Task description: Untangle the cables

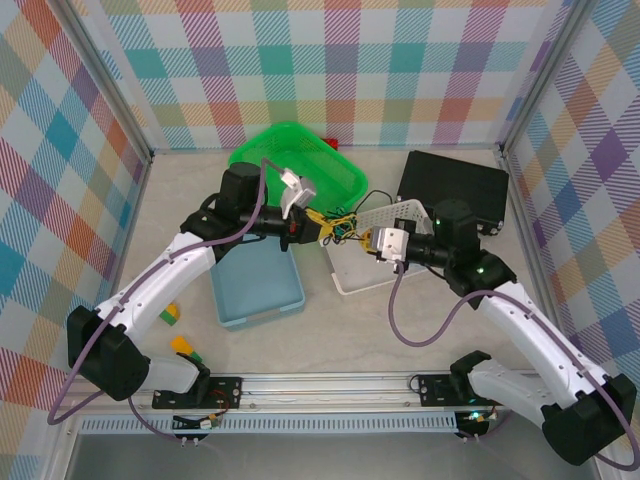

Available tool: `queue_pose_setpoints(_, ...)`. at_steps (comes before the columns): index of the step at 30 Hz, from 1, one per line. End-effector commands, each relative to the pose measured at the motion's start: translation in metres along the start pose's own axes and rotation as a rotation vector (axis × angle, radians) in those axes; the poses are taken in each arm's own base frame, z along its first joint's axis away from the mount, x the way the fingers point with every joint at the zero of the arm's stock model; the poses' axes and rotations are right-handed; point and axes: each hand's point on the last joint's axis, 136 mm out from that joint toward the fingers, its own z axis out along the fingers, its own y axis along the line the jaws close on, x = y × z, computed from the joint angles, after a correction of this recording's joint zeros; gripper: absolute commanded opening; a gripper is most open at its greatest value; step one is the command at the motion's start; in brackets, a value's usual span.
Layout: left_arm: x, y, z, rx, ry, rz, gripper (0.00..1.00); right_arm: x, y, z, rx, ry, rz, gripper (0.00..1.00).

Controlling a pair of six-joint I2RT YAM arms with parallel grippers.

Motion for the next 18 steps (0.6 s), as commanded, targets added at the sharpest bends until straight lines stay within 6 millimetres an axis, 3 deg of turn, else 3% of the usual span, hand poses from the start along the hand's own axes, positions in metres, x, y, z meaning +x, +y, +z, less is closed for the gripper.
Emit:
queue_pose_setpoints(1,-0.013,0.002,-0.011,-0.021,-0.048,0.028,0.0,0.008,0.001,-0.008,0.021,0.005,0.078,0.0)
queue_pose_setpoints(12,-0.008,0.025,-0.046,-0.108,-0.074,-0.014,0.0,0.055,-0.021,-0.047,0.288,0.075,0.313,0.0)
queue_pose_setpoints(18,-0.005,0.03,-0.049,-0.112,-0.078,-0.023,0.0,0.066,-0.027,-0.059,0.378,0.076,0.417,0.0)
